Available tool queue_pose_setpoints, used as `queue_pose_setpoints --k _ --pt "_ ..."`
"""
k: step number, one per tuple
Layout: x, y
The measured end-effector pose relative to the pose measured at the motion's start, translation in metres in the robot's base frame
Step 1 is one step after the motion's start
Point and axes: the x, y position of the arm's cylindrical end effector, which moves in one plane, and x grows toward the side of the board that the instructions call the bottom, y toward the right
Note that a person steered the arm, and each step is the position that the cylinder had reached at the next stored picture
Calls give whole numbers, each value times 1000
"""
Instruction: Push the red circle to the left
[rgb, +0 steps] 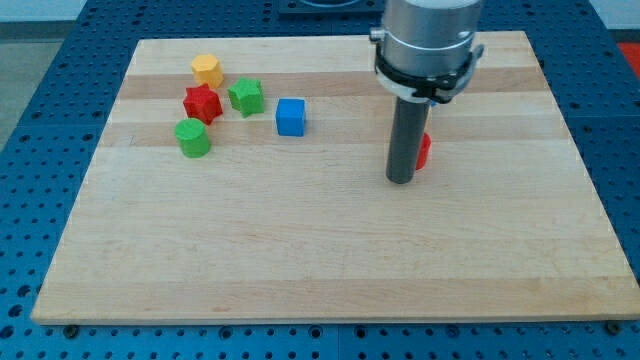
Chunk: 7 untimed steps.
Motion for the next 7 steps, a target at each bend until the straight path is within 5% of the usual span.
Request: queue_pose_setpoints --k 3,7 --pt "-15 83" --pt "-36 46"
